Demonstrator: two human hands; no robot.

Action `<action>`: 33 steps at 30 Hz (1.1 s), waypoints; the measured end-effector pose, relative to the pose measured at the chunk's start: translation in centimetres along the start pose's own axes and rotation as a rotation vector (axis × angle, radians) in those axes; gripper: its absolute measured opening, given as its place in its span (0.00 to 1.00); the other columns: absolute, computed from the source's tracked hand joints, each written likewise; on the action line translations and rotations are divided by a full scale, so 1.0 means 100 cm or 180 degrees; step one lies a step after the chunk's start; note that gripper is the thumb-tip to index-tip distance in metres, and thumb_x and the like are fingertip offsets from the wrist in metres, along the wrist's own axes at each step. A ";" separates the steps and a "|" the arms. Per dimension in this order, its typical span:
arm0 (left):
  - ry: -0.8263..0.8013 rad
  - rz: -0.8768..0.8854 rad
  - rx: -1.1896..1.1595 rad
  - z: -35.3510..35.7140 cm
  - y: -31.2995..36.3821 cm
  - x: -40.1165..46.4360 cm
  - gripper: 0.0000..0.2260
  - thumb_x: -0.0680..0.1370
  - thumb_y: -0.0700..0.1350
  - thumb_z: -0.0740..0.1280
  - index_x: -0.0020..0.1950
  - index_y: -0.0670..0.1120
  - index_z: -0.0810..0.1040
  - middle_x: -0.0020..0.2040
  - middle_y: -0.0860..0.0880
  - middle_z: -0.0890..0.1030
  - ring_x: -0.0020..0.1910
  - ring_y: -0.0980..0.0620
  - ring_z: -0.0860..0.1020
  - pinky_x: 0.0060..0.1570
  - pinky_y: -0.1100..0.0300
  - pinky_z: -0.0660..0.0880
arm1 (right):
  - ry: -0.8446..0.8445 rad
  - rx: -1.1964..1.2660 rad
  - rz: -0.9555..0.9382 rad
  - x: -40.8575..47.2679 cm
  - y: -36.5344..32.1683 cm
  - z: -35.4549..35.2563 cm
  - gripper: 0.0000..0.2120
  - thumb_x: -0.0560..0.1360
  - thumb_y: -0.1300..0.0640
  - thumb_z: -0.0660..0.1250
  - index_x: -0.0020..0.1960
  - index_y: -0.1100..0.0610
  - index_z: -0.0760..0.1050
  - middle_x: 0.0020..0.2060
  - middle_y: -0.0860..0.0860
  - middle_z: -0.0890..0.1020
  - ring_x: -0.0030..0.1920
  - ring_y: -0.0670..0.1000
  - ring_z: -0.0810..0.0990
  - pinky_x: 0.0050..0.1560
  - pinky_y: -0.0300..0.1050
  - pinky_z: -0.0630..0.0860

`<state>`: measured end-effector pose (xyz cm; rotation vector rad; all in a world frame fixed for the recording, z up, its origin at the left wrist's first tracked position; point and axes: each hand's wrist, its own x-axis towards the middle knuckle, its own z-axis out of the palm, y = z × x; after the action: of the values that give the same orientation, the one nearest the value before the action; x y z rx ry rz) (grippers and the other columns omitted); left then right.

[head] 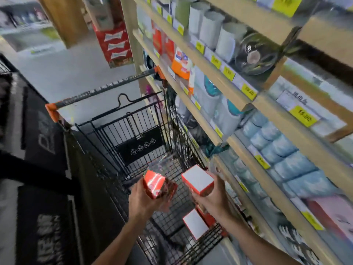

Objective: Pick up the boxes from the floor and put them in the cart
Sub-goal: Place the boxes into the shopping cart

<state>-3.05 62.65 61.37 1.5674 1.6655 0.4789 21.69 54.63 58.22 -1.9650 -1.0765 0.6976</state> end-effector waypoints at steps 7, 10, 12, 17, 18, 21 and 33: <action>-0.0055 -0.0211 0.0197 0.030 -0.045 0.050 0.49 0.54 0.61 0.83 0.69 0.45 0.70 0.56 0.49 0.79 0.53 0.50 0.78 0.55 0.46 0.80 | -0.0127 -0.0428 0.0105 0.048 0.038 0.056 0.45 0.60 0.48 0.84 0.72 0.51 0.67 0.65 0.51 0.72 0.65 0.50 0.70 0.61 0.52 0.76; -0.0014 -0.0260 0.0207 0.044 -0.066 0.063 0.49 0.55 0.58 0.84 0.71 0.45 0.69 0.57 0.49 0.79 0.54 0.51 0.78 0.56 0.47 0.79 | -0.0121 -0.0578 0.0115 0.066 0.055 0.078 0.45 0.62 0.48 0.84 0.73 0.52 0.67 0.66 0.51 0.70 0.65 0.49 0.69 0.60 0.46 0.72; -0.0073 -0.0321 0.0134 0.056 -0.080 0.072 0.50 0.54 0.60 0.83 0.70 0.47 0.68 0.58 0.50 0.78 0.55 0.51 0.78 0.56 0.48 0.79 | -0.0141 -0.0712 0.0108 0.074 0.071 0.093 0.45 0.62 0.52 0.84 0.73 0.54 0.67 0.67 0.52 0.69 0.66 0.51 0.69 0.59 0.48 0.73; 0.0002 -0.0597 0.0100 0.089 -0.109 0.083 0.47 0.51 0.67 0.74 0.65 0.46 0.71 0.57 0.47 0.78 0.53 0.47 0.78 0.54 0.48 0.78 | -0.0143 -0.0998 0.0140 0.068 0.112 0.127 0.43 0.61 0.54 0.84 0.70 0.58 0.68 0.65 0.55 0.70 0.65 0.56 0.71 0.59 0.46 0.73; 0.0013 -0.0631 0.0117 0.094 -0.114 0.083 0.47 0.51 0.67 0.74 0.64 0.46 0.71 0.56 0.47 0.78 0.52 0.46 0.78 0.54 0.47 0.78 | -0.0149 -0.1053 0.0204 0.064 0.121 0.131 0.43 0.61 0.53 0.84 0.70 0.58 0.68 0.64 0.55 0.71 0.64 0.56 0.72 0.58 0.45 0.73; -0.0053 -0.0666 0.0166 0.106 -0.121 0.081 0.45 0.52 0.63 0.77 0.64 0.46 0.71 0.55 0.47 0.78 0.51 0.46 0.77 0.53 0.47 0.78 | -0.0244 -0.1289 0.0414 0.049 0.146 0.132 0.44 0.62 0.54 0.83 0.72 0.56 0.66 0.66 0.55 0.69 0.64 0.58 0.73 0.57 0.53 0.79; -0.0205 -0.0708 0.0301 0.136 -0.137 0.071 0.50 0.53 0.70 0.73 0.70 0.48 0.67 0.57 0.50 0.76 0.54 0.48 0.77 0.55 0.44 0.79 | -0.0445 -0.1975 0.0688 0.026 0.176 0.133 0.49 0.66 0.57 0.81 0.80 0.44 0.60 0.76 0.53 0.64 0.73 0.58 0.67 0.70 0.60 0.71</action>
<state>-1.51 63.95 40.88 1.4262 1.8088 0.2350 20.80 55.72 36.03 -2.6225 -1.2842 0.6731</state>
